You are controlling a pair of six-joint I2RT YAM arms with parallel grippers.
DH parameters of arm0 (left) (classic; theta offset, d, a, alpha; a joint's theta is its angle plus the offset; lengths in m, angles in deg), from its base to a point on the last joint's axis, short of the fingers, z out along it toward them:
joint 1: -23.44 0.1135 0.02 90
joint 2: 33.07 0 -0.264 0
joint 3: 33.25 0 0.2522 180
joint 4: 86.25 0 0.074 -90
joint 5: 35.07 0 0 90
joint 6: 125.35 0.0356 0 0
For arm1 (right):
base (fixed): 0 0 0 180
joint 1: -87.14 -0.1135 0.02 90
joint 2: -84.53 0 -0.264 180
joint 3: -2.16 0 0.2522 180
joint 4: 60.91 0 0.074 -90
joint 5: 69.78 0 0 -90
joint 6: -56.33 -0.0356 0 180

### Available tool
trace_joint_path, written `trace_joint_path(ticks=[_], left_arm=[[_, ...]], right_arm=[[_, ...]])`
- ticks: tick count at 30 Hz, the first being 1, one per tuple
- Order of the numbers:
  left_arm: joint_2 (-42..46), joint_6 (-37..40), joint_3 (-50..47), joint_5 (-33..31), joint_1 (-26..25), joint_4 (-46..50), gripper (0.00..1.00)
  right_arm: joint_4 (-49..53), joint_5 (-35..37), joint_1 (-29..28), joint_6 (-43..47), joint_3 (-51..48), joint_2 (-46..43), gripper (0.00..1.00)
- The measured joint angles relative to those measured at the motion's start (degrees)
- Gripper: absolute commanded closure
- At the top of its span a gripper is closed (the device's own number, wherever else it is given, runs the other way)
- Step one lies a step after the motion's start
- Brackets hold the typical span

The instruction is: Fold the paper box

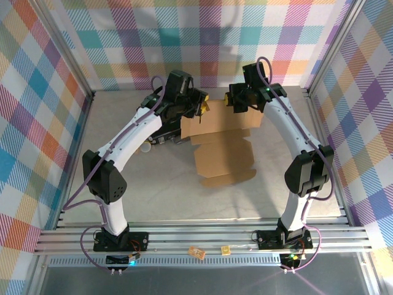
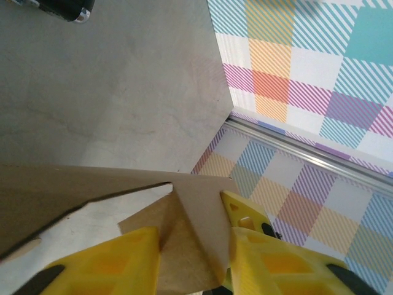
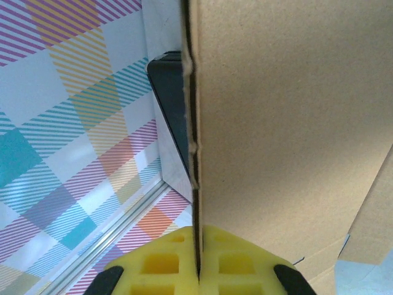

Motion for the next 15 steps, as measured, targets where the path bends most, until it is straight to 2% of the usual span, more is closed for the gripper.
trace_joint_path(ticks=[4, 7, 15], left_arm=[[-0.22, -0.55, 0.00, 0.35, 0.00, -0.04, 0.83], [-0.37, -1.20, -0.02, 0.63, 0.00, -0.11, 1.00], [-0.22, -0.96, -1.01, 1.51, 0.00, -1.55, 0.99]], right_arm=[[-0.55, -0.02, 0.00, 0.02, -0.81, -0.17, 1.00], [-0.94, 0.02, 0.00, 0.04, -1.60, -0.48, 1.00], [-1.55, 0.85, 0.04, 0.02, -4.48, -2.60, 1.00]])
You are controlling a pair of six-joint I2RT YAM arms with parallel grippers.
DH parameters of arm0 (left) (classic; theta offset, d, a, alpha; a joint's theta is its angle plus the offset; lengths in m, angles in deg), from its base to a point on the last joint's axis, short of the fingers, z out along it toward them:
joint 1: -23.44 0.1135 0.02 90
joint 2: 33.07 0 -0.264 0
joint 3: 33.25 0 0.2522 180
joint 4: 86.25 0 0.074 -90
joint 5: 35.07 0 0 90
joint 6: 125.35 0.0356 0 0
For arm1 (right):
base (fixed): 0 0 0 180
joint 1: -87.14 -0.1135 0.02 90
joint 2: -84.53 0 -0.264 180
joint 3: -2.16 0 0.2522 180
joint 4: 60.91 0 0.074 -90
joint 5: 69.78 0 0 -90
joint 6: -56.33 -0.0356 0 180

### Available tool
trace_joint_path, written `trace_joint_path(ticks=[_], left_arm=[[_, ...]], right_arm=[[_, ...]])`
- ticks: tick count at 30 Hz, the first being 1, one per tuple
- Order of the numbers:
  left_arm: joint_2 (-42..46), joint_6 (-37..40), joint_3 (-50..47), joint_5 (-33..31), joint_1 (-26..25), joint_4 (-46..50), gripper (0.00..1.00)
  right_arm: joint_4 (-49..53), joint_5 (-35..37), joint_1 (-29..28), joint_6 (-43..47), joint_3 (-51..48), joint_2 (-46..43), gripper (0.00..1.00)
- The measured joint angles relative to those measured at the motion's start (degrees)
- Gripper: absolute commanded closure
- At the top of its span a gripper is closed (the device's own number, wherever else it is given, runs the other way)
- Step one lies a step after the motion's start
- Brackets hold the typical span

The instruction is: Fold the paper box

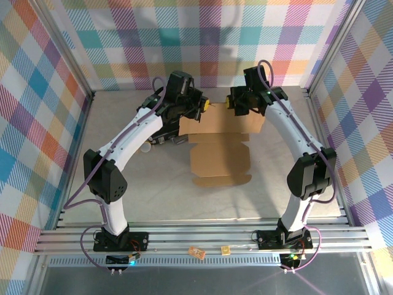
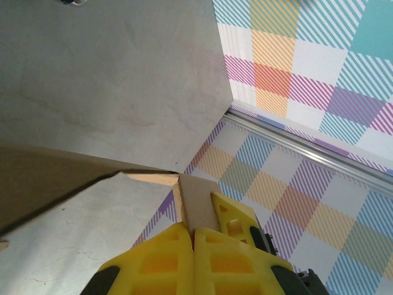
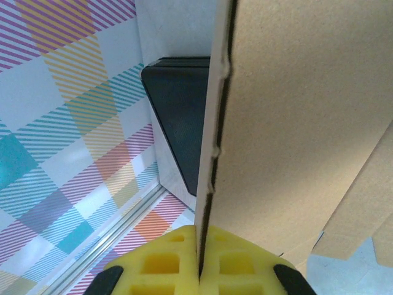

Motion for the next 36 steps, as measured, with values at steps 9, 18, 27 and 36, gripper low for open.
trace_joint_path(ticks=[9, 18, 27, 36], left_arm=[[7.85, 16.39, -8.50, -0.07, 2.34, -2.49, 0.40], [35.95, 42.29, -38.47, 0.72, 4.94, -4.13, 0.50], [29.88, 58.55, -52.02, -5.29, -5.11, -12.68, 0.33], [17.70, 63.78, -51.32, -14.51, -7.08, -29.33, 0.34]], right_arm=[[0.22, -1.90, 0.79, -0.13, -0.22, 0.00, 1.00], [4.44, -4.37, 3.91, -0.24, 6.95, 3.41, 1.00], [7.30, -5.46, 4.50, -0.28, 8.26, 4.96, 1.00], [9.11, -6.05, 4.50, -0.94, 9.92, 6.36, 1.00]])
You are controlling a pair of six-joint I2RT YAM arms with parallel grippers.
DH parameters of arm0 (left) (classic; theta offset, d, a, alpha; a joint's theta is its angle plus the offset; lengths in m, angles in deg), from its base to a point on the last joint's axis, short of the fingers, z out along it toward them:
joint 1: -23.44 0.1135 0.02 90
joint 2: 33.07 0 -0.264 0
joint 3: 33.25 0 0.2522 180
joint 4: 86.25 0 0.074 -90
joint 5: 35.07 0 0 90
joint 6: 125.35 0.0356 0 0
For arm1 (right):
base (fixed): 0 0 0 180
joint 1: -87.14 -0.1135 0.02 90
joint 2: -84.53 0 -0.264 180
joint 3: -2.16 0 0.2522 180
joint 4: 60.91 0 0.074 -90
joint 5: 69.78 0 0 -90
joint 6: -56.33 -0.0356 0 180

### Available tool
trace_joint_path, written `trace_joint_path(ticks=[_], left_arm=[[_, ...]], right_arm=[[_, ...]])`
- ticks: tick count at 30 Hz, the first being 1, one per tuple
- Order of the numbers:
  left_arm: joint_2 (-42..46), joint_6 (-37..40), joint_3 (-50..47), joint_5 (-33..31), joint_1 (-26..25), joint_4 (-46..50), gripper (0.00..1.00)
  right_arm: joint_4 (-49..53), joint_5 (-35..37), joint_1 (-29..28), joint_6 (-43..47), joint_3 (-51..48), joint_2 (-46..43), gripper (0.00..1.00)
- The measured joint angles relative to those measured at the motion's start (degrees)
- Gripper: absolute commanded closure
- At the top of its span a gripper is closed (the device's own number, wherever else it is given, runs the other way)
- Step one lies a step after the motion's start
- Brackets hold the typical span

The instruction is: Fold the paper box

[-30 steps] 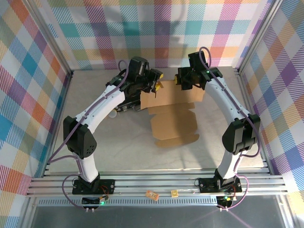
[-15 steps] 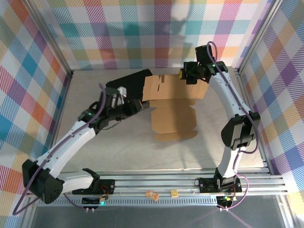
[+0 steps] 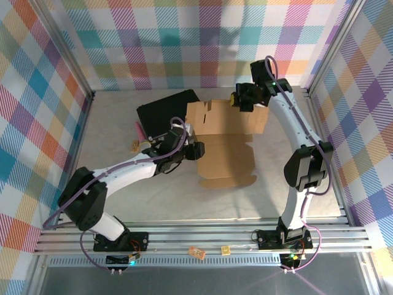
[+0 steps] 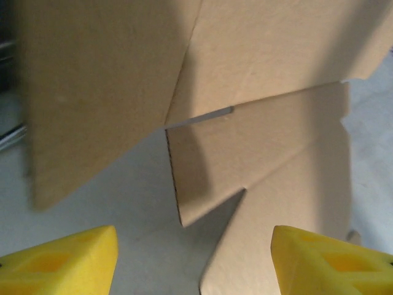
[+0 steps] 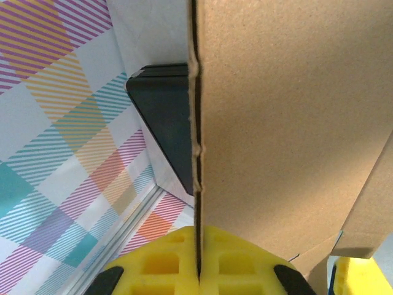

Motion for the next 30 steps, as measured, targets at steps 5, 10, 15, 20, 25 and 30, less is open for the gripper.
trace_joint_path(ticks=[5, 10, 15, 20, 25, 30], left_arm=[[-4.83, 0.50, 2.43, -4.57, -0.04, -2.36, 0.38], [-5.42, 0.44, 2.99, -6.80, -0.09, -4.81, 0.50], [-6.62, 0.28, 4.98, -8.28, -0.61, -5.64, 0.65], [-8.26, 0.70, 5.79, -8.74, -0.98, -6.01, 0.83], [-8.85, 1.66, 8.02, -11.30, -2.82, -4.04, 0.89], [-11.30, 1.95, 12.92, -16.92, -4.57, 1.84, 0.98]], right_arm=[[0.13, 0.00, 0.02, -1.03, 0.94, 0.33, 1.00], [0.48, -0.24, 0.02, -1.25, 2.62, 1.62, 1.00], [0.52, -0.48, 0.02, -1.27, 2.64, 2.27, 1.00], [0.96, -0.28, 0.22, -1.27, 2.64, 2.47, 1.00], [0.96, 0.04, 0.22, -1.27, 2.64, 2.47, 1.00], [1.11, 0.26, 0.22, -1.27, 3.17, 2.49, 1.00]])
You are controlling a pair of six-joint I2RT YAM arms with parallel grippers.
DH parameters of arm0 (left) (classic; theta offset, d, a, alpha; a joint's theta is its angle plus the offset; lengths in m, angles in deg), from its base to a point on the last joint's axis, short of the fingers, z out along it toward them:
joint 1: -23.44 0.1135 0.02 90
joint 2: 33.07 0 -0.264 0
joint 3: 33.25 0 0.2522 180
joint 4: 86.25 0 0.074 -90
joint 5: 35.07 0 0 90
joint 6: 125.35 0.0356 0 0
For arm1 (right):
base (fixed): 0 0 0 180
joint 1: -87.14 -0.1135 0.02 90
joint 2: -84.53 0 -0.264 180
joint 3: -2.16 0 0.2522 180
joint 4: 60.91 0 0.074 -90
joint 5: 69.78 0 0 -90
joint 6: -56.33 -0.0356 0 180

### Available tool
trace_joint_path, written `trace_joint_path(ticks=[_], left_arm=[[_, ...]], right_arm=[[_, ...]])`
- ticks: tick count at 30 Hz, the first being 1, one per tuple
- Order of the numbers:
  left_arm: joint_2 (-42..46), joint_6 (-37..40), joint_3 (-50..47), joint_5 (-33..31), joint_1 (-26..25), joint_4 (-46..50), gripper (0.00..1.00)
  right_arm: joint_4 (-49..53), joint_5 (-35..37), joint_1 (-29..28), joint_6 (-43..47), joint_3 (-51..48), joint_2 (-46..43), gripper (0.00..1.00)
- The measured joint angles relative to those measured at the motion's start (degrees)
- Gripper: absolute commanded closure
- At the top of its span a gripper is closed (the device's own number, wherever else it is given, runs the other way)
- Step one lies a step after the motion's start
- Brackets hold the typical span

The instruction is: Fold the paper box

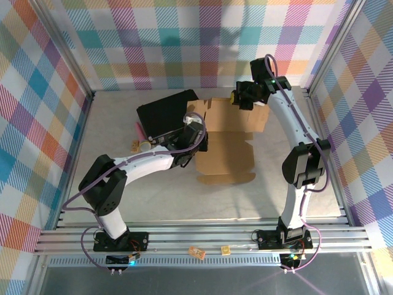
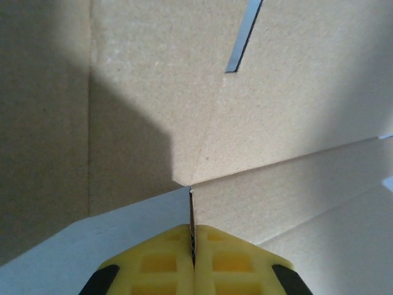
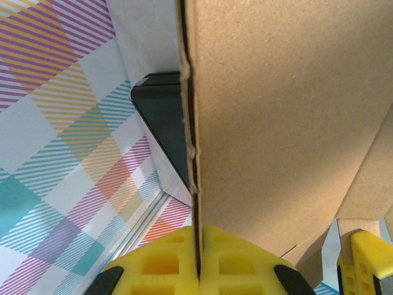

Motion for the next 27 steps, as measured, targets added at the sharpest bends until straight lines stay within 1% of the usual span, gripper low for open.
trace_joint_path(ticks=[3, 8, 10, 14, 16, 20, 22, 23, 27], left_arm=[[-3.34, -0.76, 5.20, -4.35, -1.11, 5.40, 0.95], [-11.19, -3.23, 16.87, -11.72, -3.67, 17.86, 0.88], [-13.35, -4.15, 19.76, -13.88, -4.63, 21.68, 0.85], [-16.06, -5.44, 23.50, -16.57, -5.90, 28.33, 0.84], [-17.18, -5.64, 25.11, -17.44, -5.99, 30.42, 0.83], [-18.80, -6.05, 27.23, -18.82, -5.99, 32.74, 0.77], [-19.15, -6.10, 27.63, -19.23, -5.99, 33.05, 0.73], [-19.32, -6.01, 27.80, -19.41, -5.99, 33.20, 0.69], [-19.96, -5.68, 28.61, -19.67, -6.01, 33.83, 0.62]], right_arm=[[0.31, 0.28, 0.00, 0.00, 0.28, 0.07, 1.00], [0.68, 1.29, -0.17, -0.04, 0.33, 0.33, 1.00], [0.74, 1.38, -0.28, -0.04, 0.33, 0.61, 1.00], [0.87, 1.25, -0.70, -0.04, 0.33, 0.96, 1.00], [1.01, 1.27, -0.92, -0.04, 0.33, 0.96, 1.00], [1.07, 1.27, -1.03, -0.04, 0.33, 0.96, 1.00], [1.07, 1.31, -1.03, -0.04, 0.33, 0.96, 1.00], [1.07, 1.31, -1.03, -0.04, 0.33, 0.96, 1.00], [1.07, 1.31, -1.03, -0.11, 0.33, 0.96, 1.00]])
